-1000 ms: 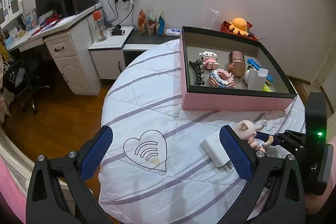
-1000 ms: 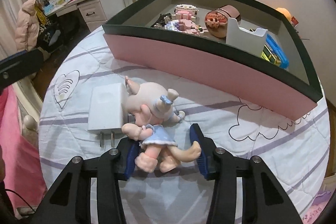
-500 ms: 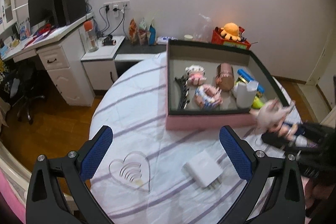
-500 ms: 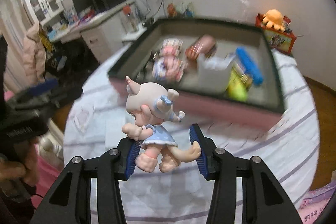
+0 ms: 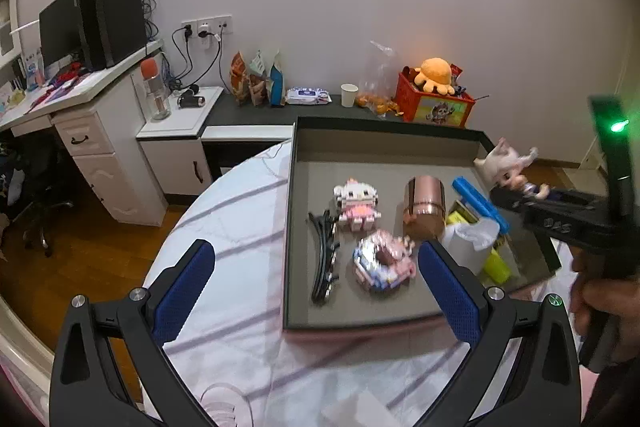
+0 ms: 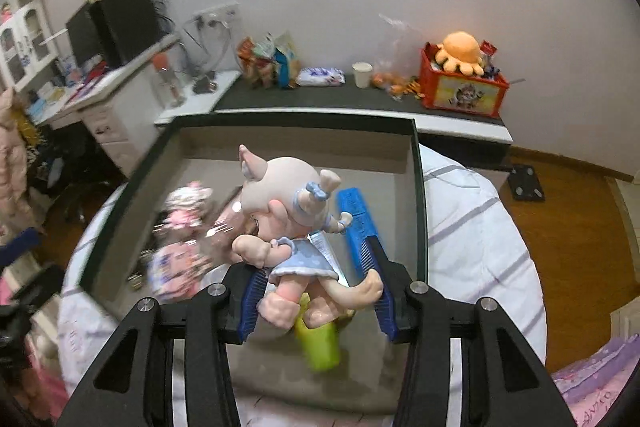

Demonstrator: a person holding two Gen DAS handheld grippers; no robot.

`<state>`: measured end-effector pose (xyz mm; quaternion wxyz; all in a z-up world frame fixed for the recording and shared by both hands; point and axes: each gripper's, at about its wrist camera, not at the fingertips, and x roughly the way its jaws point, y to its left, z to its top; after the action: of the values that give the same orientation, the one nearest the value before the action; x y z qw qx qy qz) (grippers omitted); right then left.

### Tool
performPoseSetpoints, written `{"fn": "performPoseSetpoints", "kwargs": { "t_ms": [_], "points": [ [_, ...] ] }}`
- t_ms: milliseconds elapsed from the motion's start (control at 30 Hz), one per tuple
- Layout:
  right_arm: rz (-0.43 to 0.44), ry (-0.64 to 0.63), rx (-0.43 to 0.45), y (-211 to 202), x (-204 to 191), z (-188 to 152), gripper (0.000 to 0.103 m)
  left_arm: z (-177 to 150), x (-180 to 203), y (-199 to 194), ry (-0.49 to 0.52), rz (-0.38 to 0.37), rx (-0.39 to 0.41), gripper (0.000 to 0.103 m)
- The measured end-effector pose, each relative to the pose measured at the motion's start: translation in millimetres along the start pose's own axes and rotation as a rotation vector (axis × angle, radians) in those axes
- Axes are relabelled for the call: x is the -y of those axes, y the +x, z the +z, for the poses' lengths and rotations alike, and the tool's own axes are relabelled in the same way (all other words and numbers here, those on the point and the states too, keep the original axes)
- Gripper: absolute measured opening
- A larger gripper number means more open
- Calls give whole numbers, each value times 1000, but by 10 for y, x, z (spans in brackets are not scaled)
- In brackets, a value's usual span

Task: Organize rigid objects
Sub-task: 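Place the doll figure in the box beside the pen box, release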

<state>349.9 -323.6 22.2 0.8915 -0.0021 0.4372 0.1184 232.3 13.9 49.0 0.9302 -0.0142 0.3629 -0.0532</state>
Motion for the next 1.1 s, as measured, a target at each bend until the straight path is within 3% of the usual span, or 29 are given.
{"fn": "performPoseSetpoints", "kwargs": {
  "t_ms": [367,433,500,700,867,1100],
  "points": [
    [-60,-9,-60,372,66,11,49,12,21,255,-8,-15,-39,103],
    [-80,-12,-54,351,76,20,61,7,25,254,-8,-17,-42,103],
    [-81,-13,-40,295,66,12,70,9,27,244,-8,-17,-39,103],
    [-67,-5,2,52,1,-32,78,-14,28,84,-7,-14,-17,103],
    [-36,0,62,-331,-80,-162,78,-73,76,-120,-1,-16,2,103],
    [13,3,77,-758,-214,-569,78,-217,194,-395,21,-26,10,103]
  ]
}}
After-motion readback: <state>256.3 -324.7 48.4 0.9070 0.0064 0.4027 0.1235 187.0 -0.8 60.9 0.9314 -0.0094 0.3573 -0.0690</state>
